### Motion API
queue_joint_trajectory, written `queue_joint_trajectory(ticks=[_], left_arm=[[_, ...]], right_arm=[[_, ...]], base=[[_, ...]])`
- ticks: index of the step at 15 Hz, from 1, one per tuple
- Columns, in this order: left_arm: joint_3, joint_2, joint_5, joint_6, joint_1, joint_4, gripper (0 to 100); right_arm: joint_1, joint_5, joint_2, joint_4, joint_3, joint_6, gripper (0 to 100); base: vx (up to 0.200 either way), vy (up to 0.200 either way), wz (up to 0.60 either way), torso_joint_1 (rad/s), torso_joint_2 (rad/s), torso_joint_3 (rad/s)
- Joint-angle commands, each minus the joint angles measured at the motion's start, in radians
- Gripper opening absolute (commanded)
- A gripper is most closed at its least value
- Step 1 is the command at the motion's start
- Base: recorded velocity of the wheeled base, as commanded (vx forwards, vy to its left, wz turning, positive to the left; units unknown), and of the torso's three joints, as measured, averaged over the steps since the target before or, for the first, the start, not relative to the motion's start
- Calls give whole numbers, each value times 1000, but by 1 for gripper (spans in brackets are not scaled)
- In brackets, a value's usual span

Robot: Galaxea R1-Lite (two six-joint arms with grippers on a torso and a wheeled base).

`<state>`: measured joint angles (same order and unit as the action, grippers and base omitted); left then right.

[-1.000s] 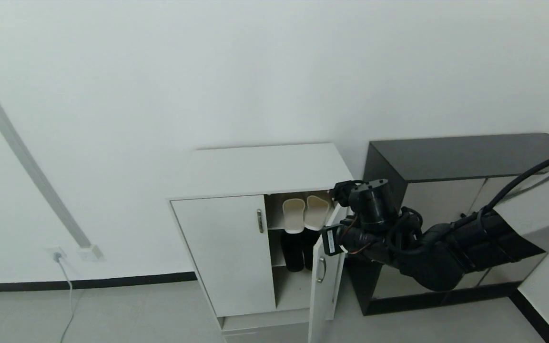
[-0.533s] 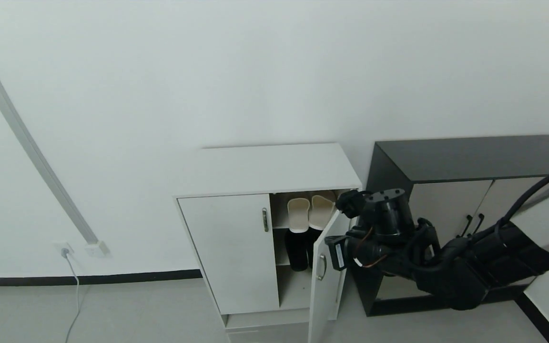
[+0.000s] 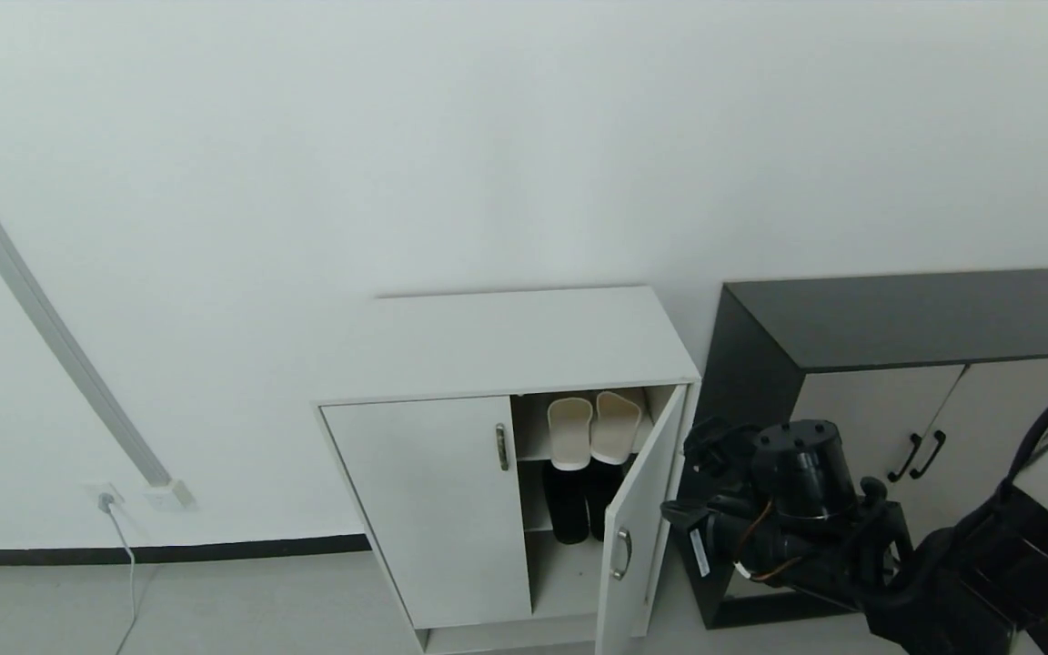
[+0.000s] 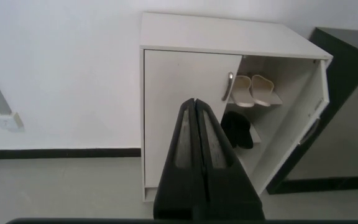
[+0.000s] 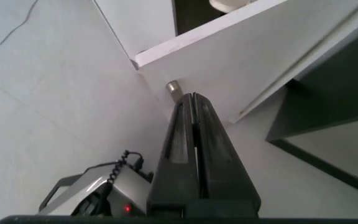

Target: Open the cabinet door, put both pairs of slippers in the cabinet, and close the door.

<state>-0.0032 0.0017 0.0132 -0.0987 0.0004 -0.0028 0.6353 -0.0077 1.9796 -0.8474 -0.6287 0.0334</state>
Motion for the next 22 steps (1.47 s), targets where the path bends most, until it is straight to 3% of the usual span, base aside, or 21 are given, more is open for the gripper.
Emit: queue_joint_trajectory(ticks=[1,7,22], left_arm=[[0,1,1,-1,0,0,0],[0,0,1,-1,0,0,0],[0,1,2,-3,0,0,0]], right_arm=[[0,2,8,-21,52,0,0],[-9,37,143,-144,53,3,0],[-34,26,358,-144,-195,17,0]], base=[[0,0,0,0,0,0],[0,0,0,0,0,0],[0,0,0,0,0,0]])
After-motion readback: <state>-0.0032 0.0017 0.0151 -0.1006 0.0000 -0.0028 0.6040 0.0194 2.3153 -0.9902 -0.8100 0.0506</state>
